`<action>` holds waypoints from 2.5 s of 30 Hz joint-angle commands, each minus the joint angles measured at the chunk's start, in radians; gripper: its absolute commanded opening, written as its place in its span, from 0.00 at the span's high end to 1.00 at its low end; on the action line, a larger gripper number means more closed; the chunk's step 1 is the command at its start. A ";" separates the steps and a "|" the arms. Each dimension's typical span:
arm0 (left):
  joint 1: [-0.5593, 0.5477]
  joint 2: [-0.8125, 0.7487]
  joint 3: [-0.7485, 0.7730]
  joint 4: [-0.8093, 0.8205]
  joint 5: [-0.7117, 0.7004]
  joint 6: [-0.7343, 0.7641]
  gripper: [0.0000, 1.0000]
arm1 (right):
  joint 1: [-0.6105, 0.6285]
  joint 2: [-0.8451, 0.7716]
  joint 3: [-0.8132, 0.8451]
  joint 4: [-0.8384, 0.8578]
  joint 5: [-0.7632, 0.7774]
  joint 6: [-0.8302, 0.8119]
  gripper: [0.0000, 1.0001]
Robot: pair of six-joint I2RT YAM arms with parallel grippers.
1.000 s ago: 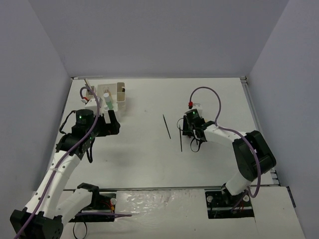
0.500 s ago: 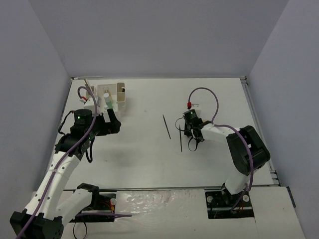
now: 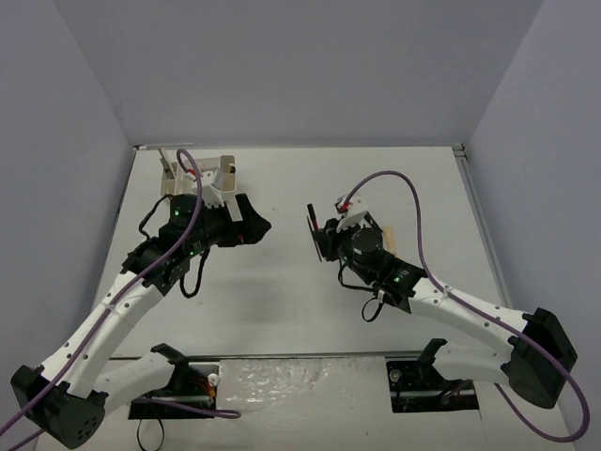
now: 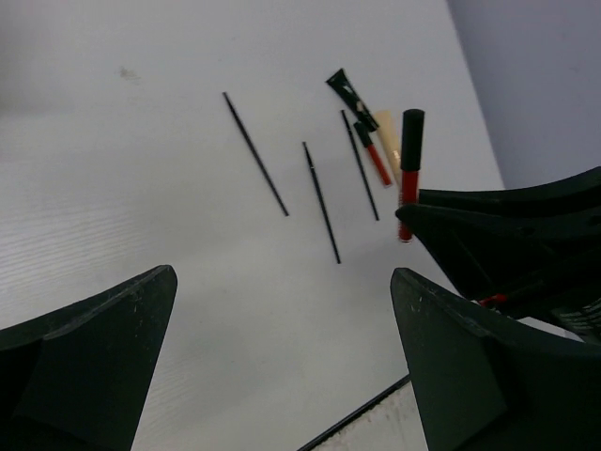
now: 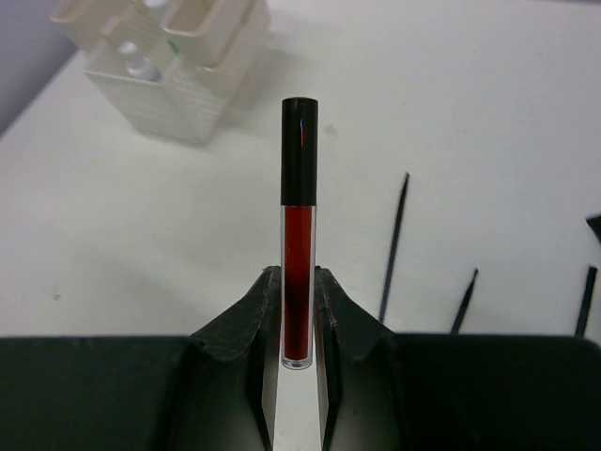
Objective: Organize the makeup
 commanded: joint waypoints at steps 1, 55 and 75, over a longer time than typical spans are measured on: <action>-0.084 0.026 0.102 0.137 -0.053 -0.085 0.05 | 0.061 -0.072 -0.026 0.230 -0.079 -0.069 1.00; 0.017 0.510 0.386 0.539 -0.509 0.467 1.00 | 0.044 -0.172 0.015 -0.044 0.199 -0.106 0.00; 0.195 0.859 0.517 0.743 -0.414 0.523 0.95 | -0.075 -0.321 -0.075 -0.147 0.184 -0.099 0.00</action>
